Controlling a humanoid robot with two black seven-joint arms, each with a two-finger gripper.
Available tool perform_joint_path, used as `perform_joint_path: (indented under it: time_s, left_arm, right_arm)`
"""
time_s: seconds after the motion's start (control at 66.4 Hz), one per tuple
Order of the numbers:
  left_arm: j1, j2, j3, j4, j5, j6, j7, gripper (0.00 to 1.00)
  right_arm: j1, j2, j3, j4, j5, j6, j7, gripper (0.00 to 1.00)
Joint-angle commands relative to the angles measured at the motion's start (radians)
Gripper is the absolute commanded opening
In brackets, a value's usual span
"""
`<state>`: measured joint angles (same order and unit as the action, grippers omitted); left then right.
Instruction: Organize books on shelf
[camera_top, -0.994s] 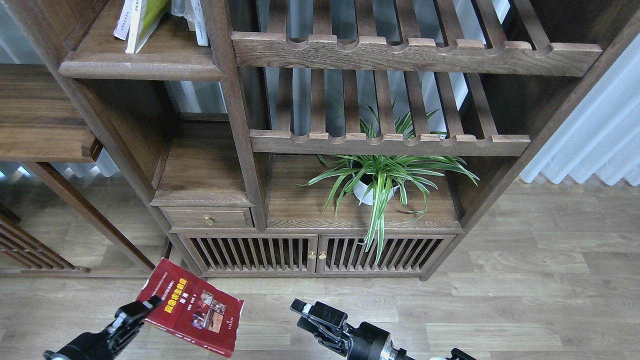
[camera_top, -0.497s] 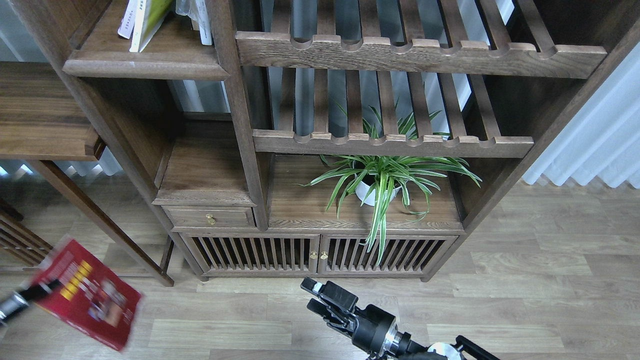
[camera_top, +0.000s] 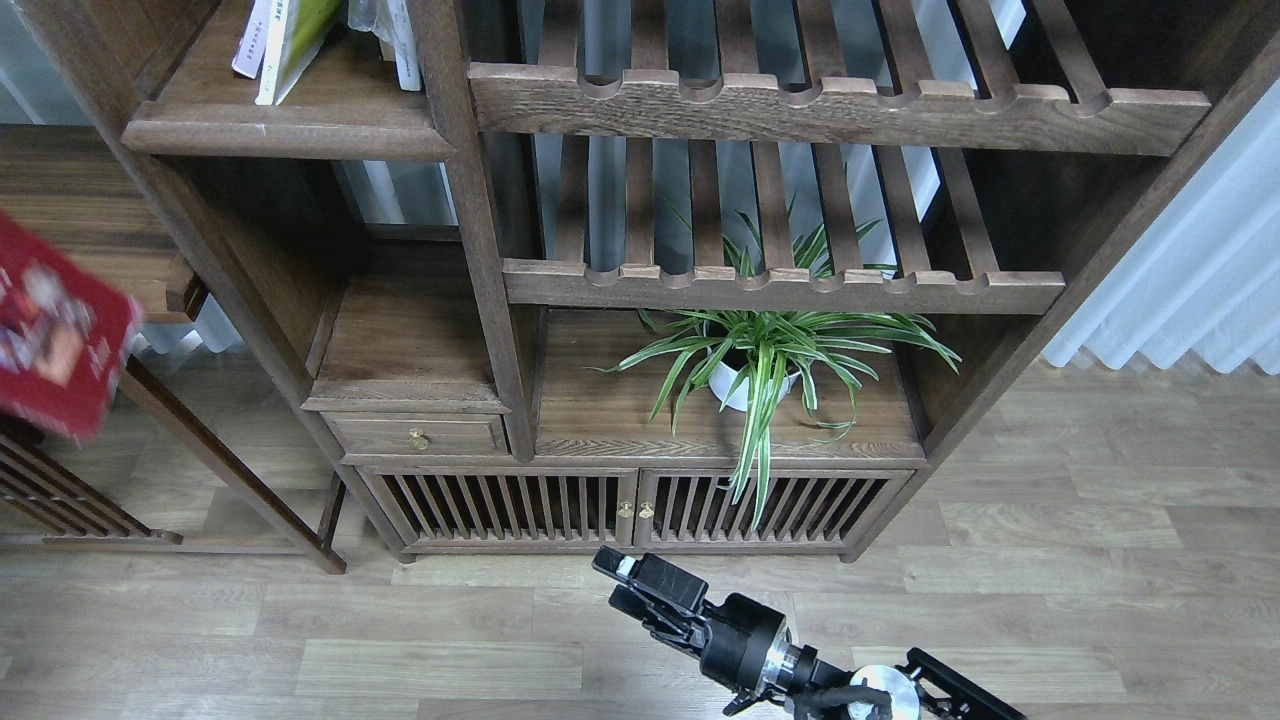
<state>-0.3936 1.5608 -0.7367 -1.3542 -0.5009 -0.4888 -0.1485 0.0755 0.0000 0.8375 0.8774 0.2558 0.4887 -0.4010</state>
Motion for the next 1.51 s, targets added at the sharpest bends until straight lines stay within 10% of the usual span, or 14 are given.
perform_joint_path:
  time_s: [0.0,0.497,0.949,1.115,1.491]
  left_arm:
    - [-0.086,0.053,0.0,0.007,-0.011,0.0,0.004,0.0]
    - [-0.249,0.059,-0.02,0.004,-0.013,0.0,0.053,0.0]
    - [-0.599,-0.314,0.008,0.046,-0.013,0.0,0.268,0.0]
    - [-0.823,-0.45,0.12,0.165,0.01,0.0,0.365,0.0]
    - [-1.033,-0.574,0.24,0.443,0.202,0.0,0.385,0.0]
  right_arm:
    - [0.001,0.0,0.0,-0.001,-0.001,0.0,-0.001,0.99]
    - [0.004,0.0,-0.015,0.002,-0.004,0.0,-0.002,0.99]
    - [0.003,0.0,-0.014,0.008,-0.004,0.0,-0.002,0.99]
    - [0.001,0.0,-0.002,0.009,-0.001,0.0,-0.001,0.99]
    - [0.004,0.0,0.002,0.009,0.003,0.0,-0.001,0.99]
